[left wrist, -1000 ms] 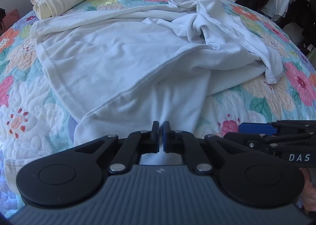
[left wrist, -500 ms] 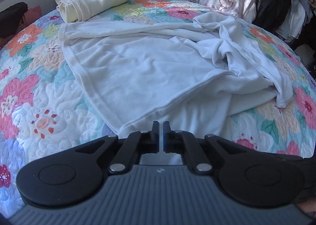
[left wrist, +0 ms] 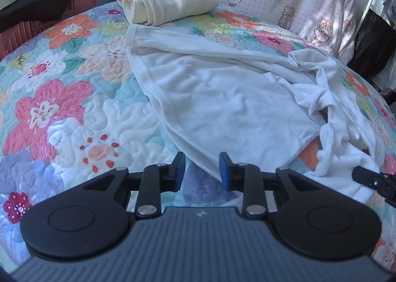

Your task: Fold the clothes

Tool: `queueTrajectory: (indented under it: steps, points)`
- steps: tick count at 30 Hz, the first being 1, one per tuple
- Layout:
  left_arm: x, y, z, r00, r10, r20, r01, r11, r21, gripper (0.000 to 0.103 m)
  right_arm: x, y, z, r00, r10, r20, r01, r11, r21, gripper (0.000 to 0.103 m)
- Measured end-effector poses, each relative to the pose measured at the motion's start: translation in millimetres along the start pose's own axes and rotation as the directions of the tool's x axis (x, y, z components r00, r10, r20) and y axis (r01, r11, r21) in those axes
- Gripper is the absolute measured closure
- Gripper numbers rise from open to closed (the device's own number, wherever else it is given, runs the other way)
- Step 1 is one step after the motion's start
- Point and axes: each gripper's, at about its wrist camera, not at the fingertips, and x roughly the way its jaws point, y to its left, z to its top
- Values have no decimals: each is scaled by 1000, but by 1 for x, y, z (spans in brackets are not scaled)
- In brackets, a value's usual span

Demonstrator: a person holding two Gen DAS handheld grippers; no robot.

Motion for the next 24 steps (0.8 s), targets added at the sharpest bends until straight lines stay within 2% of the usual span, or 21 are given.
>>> queueTrajectory:
  steps: [3, 5, 9, 13, 16, 17, 19, 21, 22, 24]
  points:
    - [-1, -8, -2, 1000, -9, 16, 9, 999, 35, 62, -32, -30, 15, 995, -99, 35, 100, 993, -56, 96]
    - [1, -15, -4, 1000, 7, 15, -8, 997, 73, 62, -52, -53, 24, 981, -185, 56, 190, 976, -102, 96]
    - [8, -24, -8, 1000, 25, 9, -26, 992, 123, 62, -80, -101, 44, 935, -343, 93, 353, 925, -140, 96]
    - [11, -31, -13, 1000, 16, 11, -18, 987, 161, 62, -104, -147, 62, 891, -430, 146, 445, 891, -92, 96]
    - [14, -42, -19, 1000, 3, 4, -4, 978, 209, 61, -109, -161, 64, 858, -477, 192, 501, 860, -100, 96]
    - [16, -46, -21, 1000, -3, -2, 4, 972, 234, 58, -105, -165, 60, 860, -476, 186, 498, 862, -96, 96]
    - [20, -58, -28, 1000, -18, -23, 23, 958, 286, 44, -95, -171, 45, 863, -475, 172, 494, 865, -91, 96]
    - [25, -69, -36, 999, -17, -45, 31, 940, 341, 37, -80, -175, 23, 853, -502, 142, 516, 851, -92, 96]
    - [28, -74, -39, 999, -8, -49, 26, 929, 370, 36, -74, -178, 15, 853, -510, 109, 519, 851, -78, 96]
    - [33, -85, -47, 999, 50, -13, -39, 893, 448, 36, -69, -179, 9, 861, -498, 98, 505, 860, -69, 96]
